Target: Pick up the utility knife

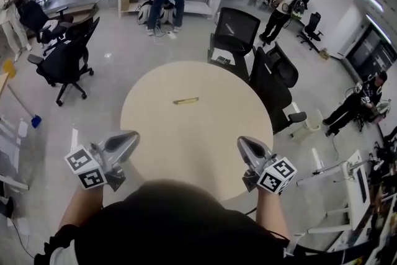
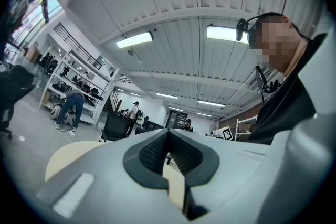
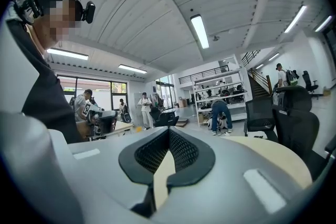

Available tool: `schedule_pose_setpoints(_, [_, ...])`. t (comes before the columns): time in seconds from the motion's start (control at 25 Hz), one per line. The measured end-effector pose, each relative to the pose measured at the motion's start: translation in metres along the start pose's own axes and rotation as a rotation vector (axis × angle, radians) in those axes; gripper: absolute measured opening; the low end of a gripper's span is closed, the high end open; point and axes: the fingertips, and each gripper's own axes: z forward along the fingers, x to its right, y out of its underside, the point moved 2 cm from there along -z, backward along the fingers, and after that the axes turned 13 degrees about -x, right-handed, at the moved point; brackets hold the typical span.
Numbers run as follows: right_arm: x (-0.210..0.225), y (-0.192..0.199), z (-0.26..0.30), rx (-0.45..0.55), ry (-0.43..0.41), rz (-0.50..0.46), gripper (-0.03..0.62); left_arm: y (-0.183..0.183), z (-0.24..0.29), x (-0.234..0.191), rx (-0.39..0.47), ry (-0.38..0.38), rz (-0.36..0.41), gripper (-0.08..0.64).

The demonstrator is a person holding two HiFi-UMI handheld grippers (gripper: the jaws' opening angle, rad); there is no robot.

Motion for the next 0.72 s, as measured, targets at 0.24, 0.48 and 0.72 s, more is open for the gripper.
schedule_pose_setpoints(0.24, [0.088, 0.011, -0.031, -0.013, -0.019, -0.009, 0.015, 0.005, 0.092, 0.014, -0.013, -0.053, -0.021, -0.006])
schedule_pose_setpoints(0.48, [0.177, 0.017, -0.067, -0.019, -0.014, 0.013, 0.015, 0.01, 0.172, 0.047, -0.029, -0.032, -0.021, -0.006])
schedule_pose_setpoints(0.72, [0.176, 0.016, -0.032, 0.049, -0.052, 0.065, 0.015, 0.012, 0.169, 0.017, -0.092, -0.067, -0.052, -0.006])
